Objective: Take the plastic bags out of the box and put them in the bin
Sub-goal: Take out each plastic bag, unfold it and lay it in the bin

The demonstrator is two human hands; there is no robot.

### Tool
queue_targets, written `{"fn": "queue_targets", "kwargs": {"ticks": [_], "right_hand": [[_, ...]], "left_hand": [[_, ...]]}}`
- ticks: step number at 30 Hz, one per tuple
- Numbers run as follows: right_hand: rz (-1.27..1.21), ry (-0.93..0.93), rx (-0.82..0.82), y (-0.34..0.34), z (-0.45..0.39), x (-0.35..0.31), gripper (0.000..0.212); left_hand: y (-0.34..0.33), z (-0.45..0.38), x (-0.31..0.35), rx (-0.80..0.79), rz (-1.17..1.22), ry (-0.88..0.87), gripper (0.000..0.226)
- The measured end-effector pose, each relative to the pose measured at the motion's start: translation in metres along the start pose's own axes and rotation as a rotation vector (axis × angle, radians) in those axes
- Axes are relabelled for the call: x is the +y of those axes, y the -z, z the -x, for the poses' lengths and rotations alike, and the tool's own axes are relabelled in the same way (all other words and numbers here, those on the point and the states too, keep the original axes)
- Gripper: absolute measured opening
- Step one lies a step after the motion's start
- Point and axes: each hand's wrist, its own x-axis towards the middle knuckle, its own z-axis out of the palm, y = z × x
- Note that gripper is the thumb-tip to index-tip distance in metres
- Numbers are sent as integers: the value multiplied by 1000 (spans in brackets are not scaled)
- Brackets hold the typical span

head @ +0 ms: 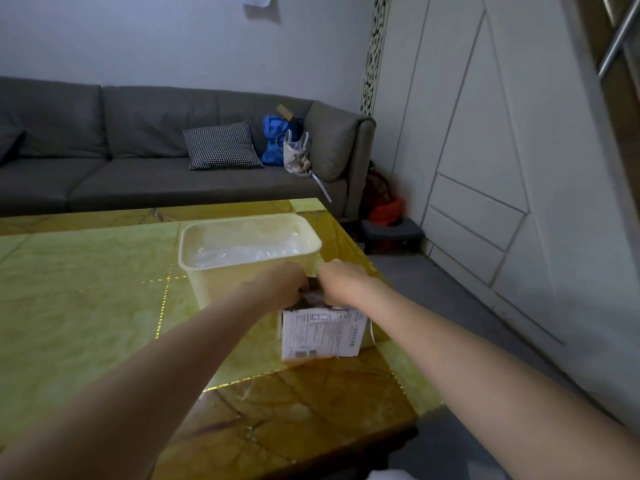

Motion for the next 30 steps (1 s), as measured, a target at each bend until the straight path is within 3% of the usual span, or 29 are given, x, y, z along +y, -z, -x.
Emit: {"fn": "queue_targets", "kwargs": {"ticks": [10, 17, 22, 26, 30], "right_hand": [[-323, -1, -10, 9, -3, 12, 29], [-253, -52, 14, 3, -2, 8, 22], [-311, -57, 24, 2, -5, 3, 35], [-401, -45, 5, 12, -2, 7, 45], [-517, -70, -35, 19, 3, 12, 30]], "left_hand": [[-1, 9, -5, 207, 66, 44, 19], [2, 14, -1, 203, 49, -40, 12], [1, 16, -5, 241, 188, 8, 11], [3, 18, -6, 253, 308, 32, 24], [3, 16, -3, 208, 329, 46, 38]]}}
